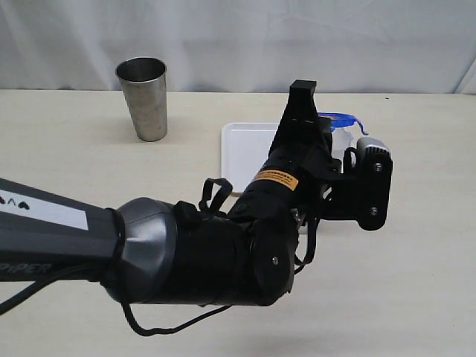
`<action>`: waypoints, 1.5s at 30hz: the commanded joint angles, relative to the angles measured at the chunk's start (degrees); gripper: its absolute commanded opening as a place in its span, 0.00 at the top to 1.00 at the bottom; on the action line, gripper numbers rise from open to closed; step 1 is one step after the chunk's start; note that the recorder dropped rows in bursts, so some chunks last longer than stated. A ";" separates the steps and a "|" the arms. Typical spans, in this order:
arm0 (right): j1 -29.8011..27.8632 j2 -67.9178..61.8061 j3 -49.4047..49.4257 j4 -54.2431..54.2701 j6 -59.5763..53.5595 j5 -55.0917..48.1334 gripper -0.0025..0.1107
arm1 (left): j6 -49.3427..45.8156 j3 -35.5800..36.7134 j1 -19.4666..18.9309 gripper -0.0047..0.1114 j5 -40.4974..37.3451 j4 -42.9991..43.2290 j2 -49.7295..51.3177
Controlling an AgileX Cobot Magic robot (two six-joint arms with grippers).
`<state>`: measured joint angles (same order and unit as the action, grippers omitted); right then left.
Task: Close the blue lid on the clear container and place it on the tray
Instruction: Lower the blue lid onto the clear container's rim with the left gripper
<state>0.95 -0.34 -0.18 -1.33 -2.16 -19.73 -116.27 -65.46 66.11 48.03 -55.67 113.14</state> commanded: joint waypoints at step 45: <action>-0.12 0.34 0.18 -0.42 0.01 0.12 0.94 | -6.46 0.15 2.16 0.96 -2.03 -6.57 0.00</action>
<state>0.95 -0.34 -0.18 -1.33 -2.16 -19.73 -121.00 -65.46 67.82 45.33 -61.88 113.14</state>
